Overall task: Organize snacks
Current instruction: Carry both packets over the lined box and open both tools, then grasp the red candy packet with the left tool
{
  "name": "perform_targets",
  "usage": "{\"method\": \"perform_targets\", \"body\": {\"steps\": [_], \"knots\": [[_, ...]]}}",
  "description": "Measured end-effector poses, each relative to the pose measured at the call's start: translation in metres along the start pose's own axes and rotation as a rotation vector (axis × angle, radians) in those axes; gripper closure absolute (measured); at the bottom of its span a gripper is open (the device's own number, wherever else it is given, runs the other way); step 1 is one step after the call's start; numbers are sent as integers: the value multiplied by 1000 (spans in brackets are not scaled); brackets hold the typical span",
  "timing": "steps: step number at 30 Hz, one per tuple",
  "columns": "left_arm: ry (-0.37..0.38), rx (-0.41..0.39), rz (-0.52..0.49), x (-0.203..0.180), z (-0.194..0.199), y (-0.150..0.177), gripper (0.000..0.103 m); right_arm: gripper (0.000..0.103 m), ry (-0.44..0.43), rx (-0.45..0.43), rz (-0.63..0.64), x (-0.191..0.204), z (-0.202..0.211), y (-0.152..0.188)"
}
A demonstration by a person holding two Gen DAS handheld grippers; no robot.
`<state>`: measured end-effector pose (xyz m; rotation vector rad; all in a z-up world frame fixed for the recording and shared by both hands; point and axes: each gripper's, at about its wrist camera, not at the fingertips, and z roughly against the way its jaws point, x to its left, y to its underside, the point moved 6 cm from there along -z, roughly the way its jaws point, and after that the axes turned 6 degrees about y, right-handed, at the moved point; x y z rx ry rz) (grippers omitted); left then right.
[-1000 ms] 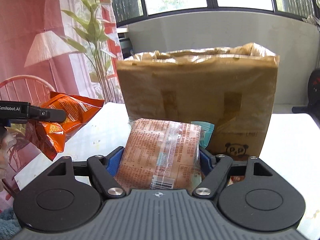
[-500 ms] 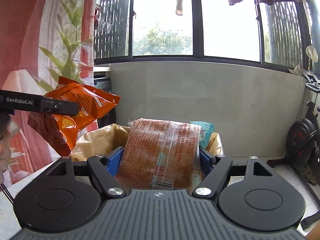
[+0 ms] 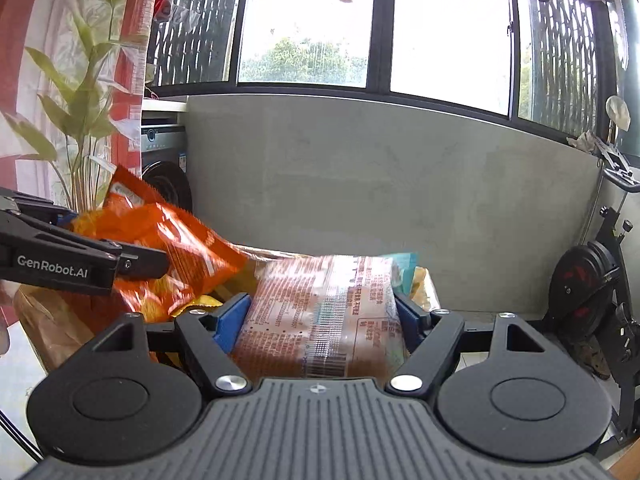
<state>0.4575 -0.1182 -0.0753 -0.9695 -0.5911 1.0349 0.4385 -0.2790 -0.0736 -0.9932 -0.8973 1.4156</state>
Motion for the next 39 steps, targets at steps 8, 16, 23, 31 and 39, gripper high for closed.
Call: {"method": "perform_targets", "body": {"steps": [8,16,23,31,39], "knots": [[57,-12,78,16,23,-1,17,25,-29,-14,-85,-7,32,-4],[69,-78,100,25,85,6,17,25,-55,-57,-180,0,93,12],[-13,-99,90,33,145,70,17,25,-45,-34,-236,18,131,53],[11,108,171,37,150,178,18,25,-70,98,-212,53,139,113],[49,209,201,31,142,243,18,25,-87,226,-193,74,142,169]]}}
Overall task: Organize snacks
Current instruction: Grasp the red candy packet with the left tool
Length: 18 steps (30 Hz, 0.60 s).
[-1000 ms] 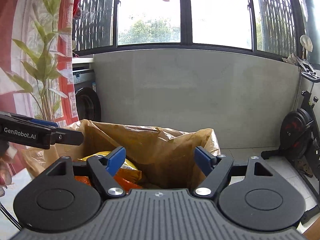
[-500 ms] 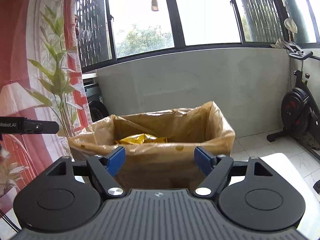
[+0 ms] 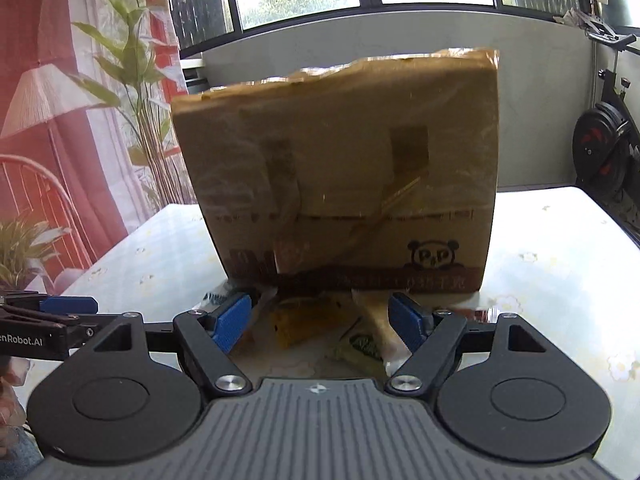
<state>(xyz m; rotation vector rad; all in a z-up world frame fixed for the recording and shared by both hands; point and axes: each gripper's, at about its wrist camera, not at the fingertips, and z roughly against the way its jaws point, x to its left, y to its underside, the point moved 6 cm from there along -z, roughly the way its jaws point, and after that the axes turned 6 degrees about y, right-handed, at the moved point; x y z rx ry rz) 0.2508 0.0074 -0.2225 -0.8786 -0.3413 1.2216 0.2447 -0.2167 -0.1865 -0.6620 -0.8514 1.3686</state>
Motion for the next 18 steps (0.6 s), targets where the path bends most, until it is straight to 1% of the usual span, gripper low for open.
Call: {"method": "perform_targets", "body": {"steps": [3,5,11,15,18], "knots": [[26,41,-7,-6,-6,13,18,25,8,39,0,-2,-4,14],[46,67,-25,-10,-10,18,18,25,9,42,-5,-4,-5,17],[74,137,-107,-29,-17,42,18,25,18,38,-29,-9,-7,23],[77,174,-155,-36,-22,56,18,25,21,46,-53,-12,-8,28],[60,183,-193,-43,-27,60,18,25,20,52,-66,-15,-8,31]]}}
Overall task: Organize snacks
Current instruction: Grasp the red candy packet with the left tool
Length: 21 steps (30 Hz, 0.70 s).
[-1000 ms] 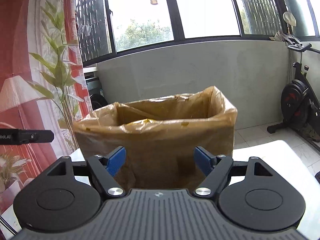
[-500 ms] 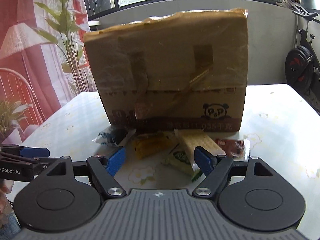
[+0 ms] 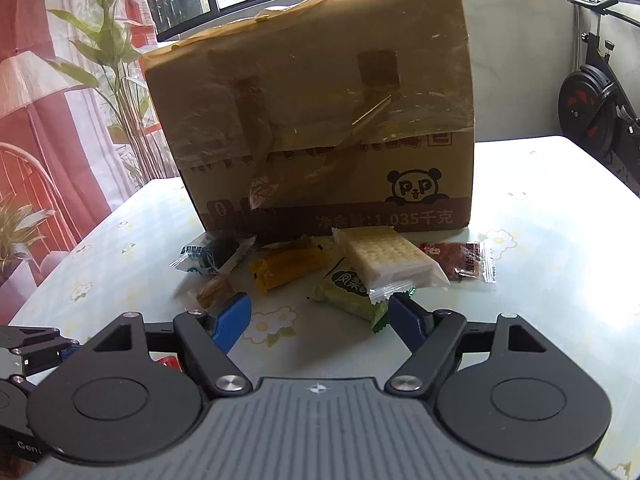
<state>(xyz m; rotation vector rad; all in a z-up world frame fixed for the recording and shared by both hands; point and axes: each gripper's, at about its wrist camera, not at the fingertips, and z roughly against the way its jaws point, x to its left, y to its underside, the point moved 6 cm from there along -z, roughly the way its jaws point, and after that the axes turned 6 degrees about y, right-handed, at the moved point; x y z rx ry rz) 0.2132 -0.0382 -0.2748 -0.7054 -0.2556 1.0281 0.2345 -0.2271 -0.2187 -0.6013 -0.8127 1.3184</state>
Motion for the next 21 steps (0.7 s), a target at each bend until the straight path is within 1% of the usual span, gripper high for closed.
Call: {"method": "perform_targets", "body": {"steps": [3,5,8,10,12,13,18,21], "knots": [[-28,18,-4,1,-7,1,20,25,1,0,-4,-1,0,0],[-45,11,-9,2,-8,1,20,25,2,4,-6,-1,-1,1],[-49,4,-3,3,-7,0,21,25,2,11,-9,-2,-3,2],[-56,-4,1,5,-7,-1,26,25,3,15,-11,-3,-4,3],[-74,-15,3,8,-4,-1,38,25,3,18,-10,-3,-5,4],[-73,-19,10,10,-4,-2,38,25,3,20,-10,-3,-5,4],[-69,-38,42,14,-1,-3,45,25,4,22,-8,-2,-6,5],[-54,-48,83,19,2,-4,46,25,6,22,-7,-3,-6,5]]}}
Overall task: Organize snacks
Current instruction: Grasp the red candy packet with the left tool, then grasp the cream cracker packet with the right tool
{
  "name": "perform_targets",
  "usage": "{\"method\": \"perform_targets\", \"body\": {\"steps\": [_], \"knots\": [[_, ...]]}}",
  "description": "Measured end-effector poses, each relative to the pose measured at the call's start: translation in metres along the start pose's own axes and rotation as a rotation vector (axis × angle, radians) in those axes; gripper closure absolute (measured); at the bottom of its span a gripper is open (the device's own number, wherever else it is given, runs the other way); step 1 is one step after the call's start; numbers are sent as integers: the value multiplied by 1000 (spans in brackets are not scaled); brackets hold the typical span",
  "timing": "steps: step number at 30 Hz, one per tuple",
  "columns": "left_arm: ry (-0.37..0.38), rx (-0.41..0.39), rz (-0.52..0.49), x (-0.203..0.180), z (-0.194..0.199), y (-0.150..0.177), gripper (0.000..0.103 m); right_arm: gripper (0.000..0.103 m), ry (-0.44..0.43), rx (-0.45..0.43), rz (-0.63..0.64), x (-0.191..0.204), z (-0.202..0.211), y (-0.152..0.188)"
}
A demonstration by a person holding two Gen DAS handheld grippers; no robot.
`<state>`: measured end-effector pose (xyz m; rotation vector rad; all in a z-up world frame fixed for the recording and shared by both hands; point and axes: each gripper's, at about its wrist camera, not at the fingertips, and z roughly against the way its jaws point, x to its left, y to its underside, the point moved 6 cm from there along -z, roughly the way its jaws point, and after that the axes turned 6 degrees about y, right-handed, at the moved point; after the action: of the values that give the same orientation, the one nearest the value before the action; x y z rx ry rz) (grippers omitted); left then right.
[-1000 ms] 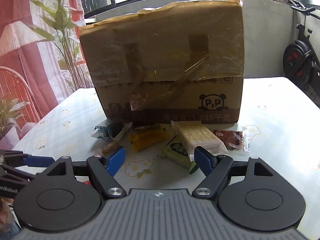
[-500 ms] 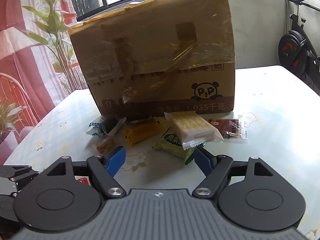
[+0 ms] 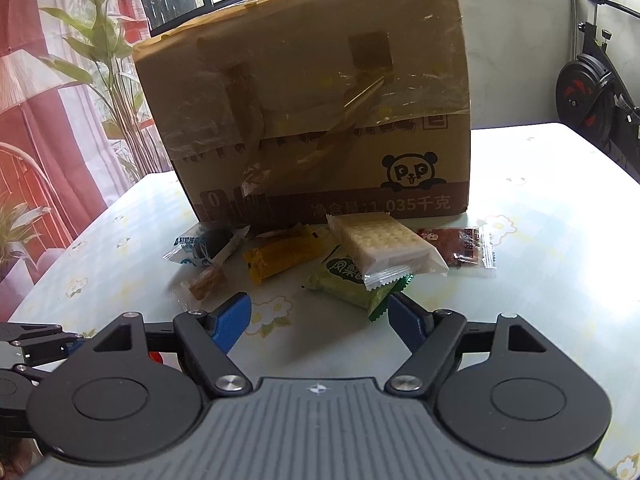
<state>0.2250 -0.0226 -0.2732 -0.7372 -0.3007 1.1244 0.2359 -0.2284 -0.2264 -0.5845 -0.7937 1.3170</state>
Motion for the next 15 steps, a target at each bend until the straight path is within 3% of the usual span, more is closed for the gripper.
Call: {"method": "perform_targets", "body": {"steps": [15], "knots": [[-40,-133,87,22,27,-22,46,29,-3,-3,20,3,1,0]]}}
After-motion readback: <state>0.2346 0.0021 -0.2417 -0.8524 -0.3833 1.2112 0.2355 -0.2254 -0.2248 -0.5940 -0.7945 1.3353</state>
